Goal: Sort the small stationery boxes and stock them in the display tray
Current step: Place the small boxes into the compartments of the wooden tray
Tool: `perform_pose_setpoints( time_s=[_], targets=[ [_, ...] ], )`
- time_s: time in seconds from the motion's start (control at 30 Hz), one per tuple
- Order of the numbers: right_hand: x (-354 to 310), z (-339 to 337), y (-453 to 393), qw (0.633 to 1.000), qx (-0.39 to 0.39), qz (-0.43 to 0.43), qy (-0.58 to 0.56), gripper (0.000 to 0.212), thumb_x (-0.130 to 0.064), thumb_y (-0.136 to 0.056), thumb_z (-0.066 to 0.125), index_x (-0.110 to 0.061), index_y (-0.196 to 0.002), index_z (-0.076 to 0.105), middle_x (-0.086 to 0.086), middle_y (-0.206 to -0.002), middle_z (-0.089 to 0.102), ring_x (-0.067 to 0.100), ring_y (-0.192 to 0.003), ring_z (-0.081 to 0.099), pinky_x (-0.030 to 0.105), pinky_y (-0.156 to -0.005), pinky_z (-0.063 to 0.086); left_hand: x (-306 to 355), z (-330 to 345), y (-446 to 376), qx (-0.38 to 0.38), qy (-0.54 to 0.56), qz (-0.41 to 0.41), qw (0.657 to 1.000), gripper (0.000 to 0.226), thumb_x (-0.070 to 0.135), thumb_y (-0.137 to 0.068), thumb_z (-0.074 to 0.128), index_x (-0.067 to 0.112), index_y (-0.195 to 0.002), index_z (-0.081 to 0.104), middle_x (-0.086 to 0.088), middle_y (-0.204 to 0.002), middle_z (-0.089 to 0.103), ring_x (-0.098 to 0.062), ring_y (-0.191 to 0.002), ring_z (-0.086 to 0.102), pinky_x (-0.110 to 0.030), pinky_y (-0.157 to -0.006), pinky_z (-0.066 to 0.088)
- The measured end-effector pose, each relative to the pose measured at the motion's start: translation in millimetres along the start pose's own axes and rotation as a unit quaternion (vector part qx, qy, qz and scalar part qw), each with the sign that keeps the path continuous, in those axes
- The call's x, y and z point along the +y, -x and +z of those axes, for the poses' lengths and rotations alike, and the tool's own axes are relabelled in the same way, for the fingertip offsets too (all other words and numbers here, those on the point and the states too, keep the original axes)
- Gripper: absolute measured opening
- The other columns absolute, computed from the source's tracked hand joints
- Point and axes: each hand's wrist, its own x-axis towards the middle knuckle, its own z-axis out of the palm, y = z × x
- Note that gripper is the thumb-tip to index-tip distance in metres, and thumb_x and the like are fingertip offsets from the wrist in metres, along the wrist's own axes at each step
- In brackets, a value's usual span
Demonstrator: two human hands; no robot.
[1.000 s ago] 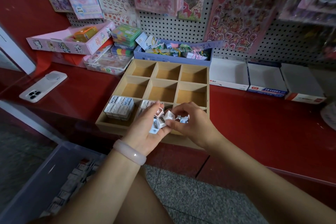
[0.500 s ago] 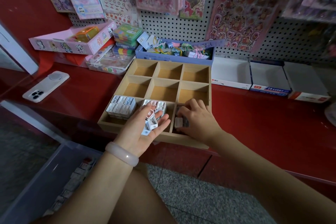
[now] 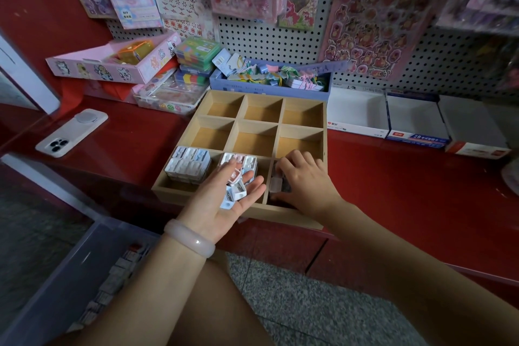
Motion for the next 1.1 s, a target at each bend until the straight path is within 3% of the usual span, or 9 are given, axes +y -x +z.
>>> perform_pose_setpoints(
  time_s=[0.17, 0.33, 0.4, 0.53, 0.67, 0.8, 0.93, 1.03, 1.1],
  targets=[
    [0, -8, 2, 0.999, -0.018, -0.004, -0.044, 0.064, -0.048, -0.082, 0.063, -0.02, -0.134, 0.038, 0.004, -0.132, 0.039, 0.023, -0.118, 0.037, 0.035, -0.095, 0.034, 3, 1, 1, 0.002, 0.014, -0.004, 1.0, 0.018, 0.019, -0.093, 0.056, 0.002, -0.094, 0.059, -0.022, -0.1, 0.064, -0.032, -0.093, 0.066, -0.044, -0.071, 0.059],
    [-2, -26, 0, 0.97, 0.083, -0.03, -0.228, 0.029, -0.018, -0.086, 0.065, -0.01, -0.113, 0.059, 0.007, -0.112, 0.053, 0.021, -0.101, 0.052, 0.024, -0.085, 0.042, 2, 2, -1, -0.015, 0.039, -0.018, 0.999, 0.031, 0.029, -0.097, 0.048, 0.0, -0.103, 0.058, -0.024, -0.107, 0.061, -0.033, -0.096, 0.064, -0.045, -0.073, 0.054],
    [-8, -36, -3, 0.954, 0.078, -0.083, -0.277, 0.028, -0.014, -0.086, 0.066, -0.008, -0.113, 0.062, 0.007, -0.107, 0.055, 0.015, -0.095, 0.052, 0.015, -0.083, 0.036, -1, 1, -2, -0.053, 0.044, -0.023, 0.997, 0.038, 0.032, -0.098, 0.044, 0.001, -0.116, 0.057, -0.021, -0.111, 0.066, -0.029, -0.097, 0.067, -0.047, -0.076, 0.057],
    [-17, -43, -12, 0.952, 0.03, -0.167, -0.255, 0.042, -0.022, -0.083, 0.069, -0.013, -0.123, 0.061, 0.005, -0.107, 0.052, 0.023, -0.102, 0.05, 0.028, -0.09, 0.038, -6, -3, -3, -0.082, 0.0, -0.031, 0.996, 0.04, 0.034, -0.1, 0.042, 0.007, -0.127, 0.055, -0.013, -0.119, 0.066, -0.025, -0.108, 0.065, -0.043, -0.071, 0.058],
    [-16, -43, -16, 0.955, -0.011, -0.181, -0.233, 0.044, -0.025, -0.083, 0.069, -0.015, -0.124, 0.06, -0.007, -0.103, 0.044, 0.017, -0.099, 0.044, 0.02, -0.085, 0.028, -8, -3, 0, -0.082, -0.052, -0.042, 0.994, 0.04, 0.035, -0.099, 0.043, 0.009, -0.126, 0.055, -0.015, -0.123, 0.063, -0.028, -0.102, 0.067, -0.043, -0.07, 0.058],
    [-12, -46, -12, 0.957, 0.01, -0.172, -0.235, 0.039, -0.024, -0.08, 0.072, -0.014, -0.117, 0.065, -0.005, -0.102, 0.049, 0.008, -0.096, 0.04, 0.01, -0.079, 0.025, -8, 0, 3, -0.09, -0.073, -0.042, 0.992, 0.035, 0.034, -0.099, 0.041, 0.009, -0.113, 0.06, -0.015, -0.104, 0.066, -0.025, -0.082, 0.07, -0.042, -0.07, 0.06],
    [7, -47, -5, 0.963, 0.072, -0.116, -0.231, 0.034, -0.028, -0.077, 0.074, -0.01, -0.106, 0.069, 0.004, -0.102, 0.061, 0.015, -0.094, 0.054, 0.022, -0.085, 0.04, -11, 4, 3, -0.048, -0.062, -0.04, 0.996, 0.034, 0.032, -0.098, 0.045, 0.002, -0.094, 0.061, -0.017, -0.079, 0.069, -0.025, -0.068, 0.069, -0.04, -0.062, 0.06],
    [26, -38, 6, 0.975, 0.105, -0.09, -0.172, 0.029, -0.031, -0.081, 0.067, -0.007, -0.096, 0.071, 0.006, -0.095, 0.064, 0.023, -0.088, 0.057, 0.036, -0.08, 0.049, -11, 4, 2, -0.008, -0.031, -0.037, 0.999, 0.029, 0.026, -0.097, 0.049, 0.0, -0.089, 0.058, -0.022, -0.087, 0.063, -0.029, -0.074, 0.066, -0.039, -0.059, 0.06],
    [33, -28, 15, 0.987, 0.081, -0.046, -0.133, 0.029, -0.031, -0.083, 0.065, -0.012, -0.104, 0.069, 0.007, -0.105, 0.061, 0.025, -0.096, 0.053, 0.038, -0.082, 0.048, -9, 4, 2, -0.009, -0.007, -0.038, 0.999, 0.025, 0.022, -0.096, 0.051, 0.0, -0.088, 0.058, -0.022, -0.092, 0.061, -0.03, -0.079, 0.065, -0.04, -0.06, 0.06]
  ],
)
